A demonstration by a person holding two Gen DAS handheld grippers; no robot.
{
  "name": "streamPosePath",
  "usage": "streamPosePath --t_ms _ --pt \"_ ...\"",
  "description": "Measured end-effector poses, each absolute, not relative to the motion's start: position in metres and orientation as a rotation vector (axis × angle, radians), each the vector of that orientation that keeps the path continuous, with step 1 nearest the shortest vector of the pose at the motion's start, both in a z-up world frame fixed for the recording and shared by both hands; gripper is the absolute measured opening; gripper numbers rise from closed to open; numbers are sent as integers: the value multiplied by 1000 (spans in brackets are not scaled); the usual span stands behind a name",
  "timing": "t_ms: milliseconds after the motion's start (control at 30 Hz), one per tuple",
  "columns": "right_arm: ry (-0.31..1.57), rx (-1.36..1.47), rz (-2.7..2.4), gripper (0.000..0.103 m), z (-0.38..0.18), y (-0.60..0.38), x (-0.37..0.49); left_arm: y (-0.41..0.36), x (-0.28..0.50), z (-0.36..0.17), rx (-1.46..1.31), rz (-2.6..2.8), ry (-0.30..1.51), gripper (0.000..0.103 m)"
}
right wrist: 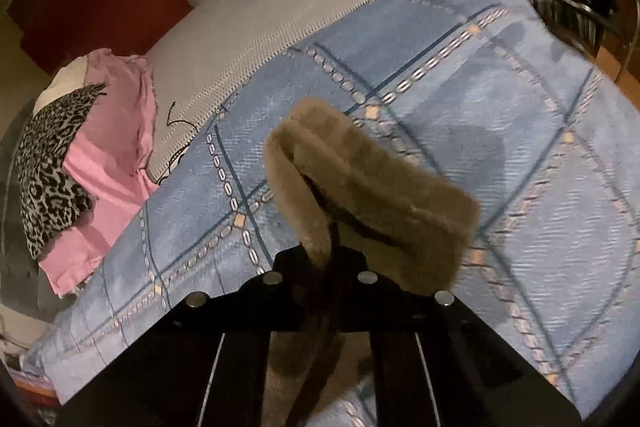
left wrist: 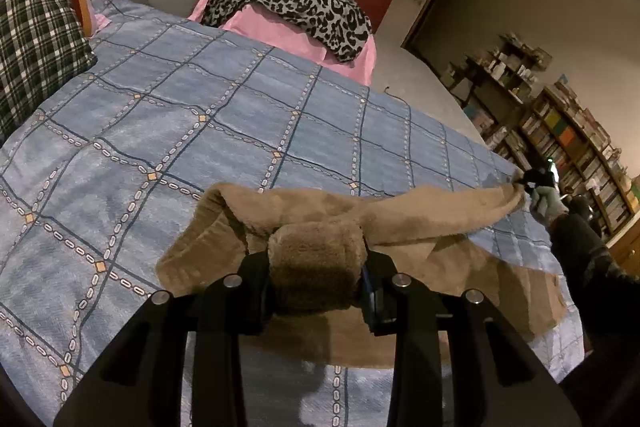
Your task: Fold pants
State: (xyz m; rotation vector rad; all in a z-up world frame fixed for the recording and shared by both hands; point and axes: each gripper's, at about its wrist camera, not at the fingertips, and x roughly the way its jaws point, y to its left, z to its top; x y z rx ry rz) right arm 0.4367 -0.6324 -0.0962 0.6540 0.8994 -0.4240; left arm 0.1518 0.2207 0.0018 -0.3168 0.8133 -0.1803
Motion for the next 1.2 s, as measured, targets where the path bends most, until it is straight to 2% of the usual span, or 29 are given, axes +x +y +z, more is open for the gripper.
streamPosePath --t_ms 300,567,767,933,1200 --pt "804 609 -466 5 -28 -642 338 237 158 -4 -350 -210 777 34" --pt "778 631 -520 5 -13 -653 196 255 151 -6 -394 -252 764 34" --pt "794 608 -587 5 -32 -642 89 263 139 -6 -353 -277 769 34" --pt "851 685 -620 5 -81 -636 21 265 127 -21 -305 -285 812 34" --pt "858 711 -628 5 -116 -631 -7 268 115 -60 -239 -235 906 40"
